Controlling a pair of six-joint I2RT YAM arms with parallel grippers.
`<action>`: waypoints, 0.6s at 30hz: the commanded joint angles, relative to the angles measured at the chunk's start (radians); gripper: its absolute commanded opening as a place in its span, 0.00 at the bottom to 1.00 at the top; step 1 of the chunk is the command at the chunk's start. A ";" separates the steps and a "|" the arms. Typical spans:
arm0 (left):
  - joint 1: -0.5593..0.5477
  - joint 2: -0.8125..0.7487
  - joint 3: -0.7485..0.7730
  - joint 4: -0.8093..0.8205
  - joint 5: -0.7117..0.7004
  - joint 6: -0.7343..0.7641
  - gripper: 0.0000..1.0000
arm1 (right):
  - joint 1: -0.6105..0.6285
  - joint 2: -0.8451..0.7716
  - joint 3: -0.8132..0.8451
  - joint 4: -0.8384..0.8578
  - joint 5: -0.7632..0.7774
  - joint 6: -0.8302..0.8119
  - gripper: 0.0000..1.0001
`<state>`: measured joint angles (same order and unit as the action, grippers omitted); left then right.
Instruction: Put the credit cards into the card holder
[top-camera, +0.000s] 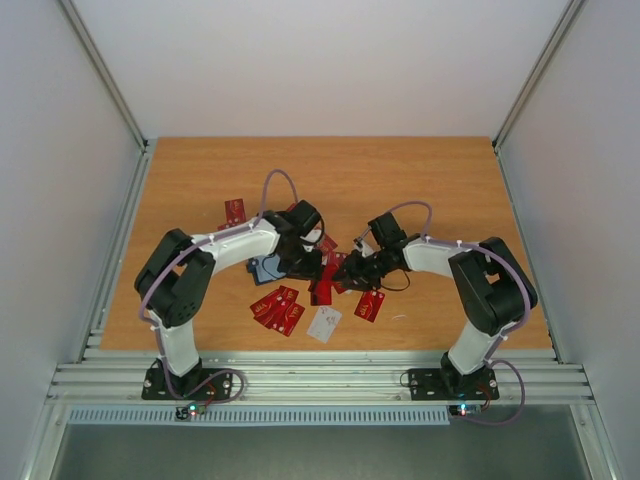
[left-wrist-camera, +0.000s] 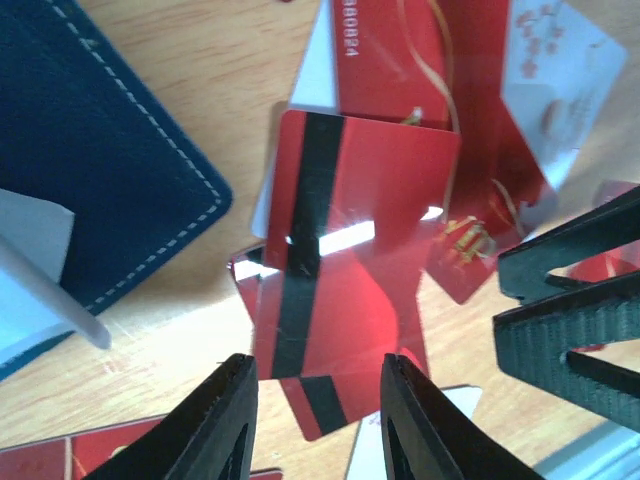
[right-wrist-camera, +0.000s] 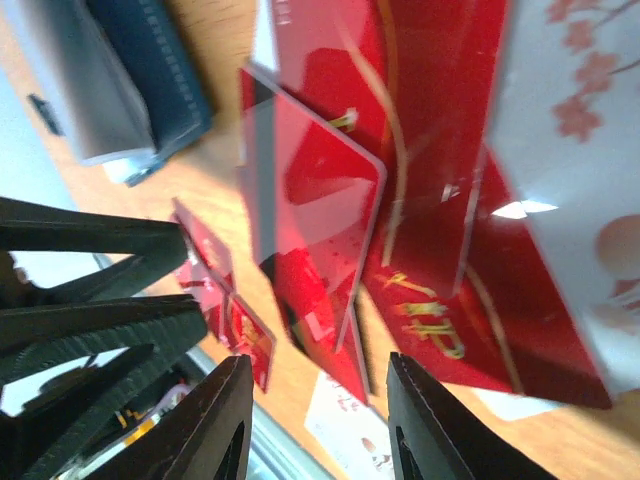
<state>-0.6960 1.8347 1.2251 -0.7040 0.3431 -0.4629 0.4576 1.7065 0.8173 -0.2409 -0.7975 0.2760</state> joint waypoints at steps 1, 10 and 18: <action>-0.005 0.049 0.040 -0.046 -0.075 0.046 0.36 | 0.002 0.035 0.039 -0.052 0.077 -0.030 0.38; -0.002 0.113 0.061 -0.015 -0.073 0.076 0.28 | 0.003 0.067 0.054 -0.026 0.082 -0.012 0.38; 0.023 0.069 0.082 -0.021 -0.115 0.090 0.26 | 0.004 0.086 0.084 -0.038 0.099 -0.006 0.38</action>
<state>-0.6834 1.9320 1.2667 -0.7242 0.2733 -0.3988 0.4576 1.7741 0.8734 -0.2737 -0.7292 0.2707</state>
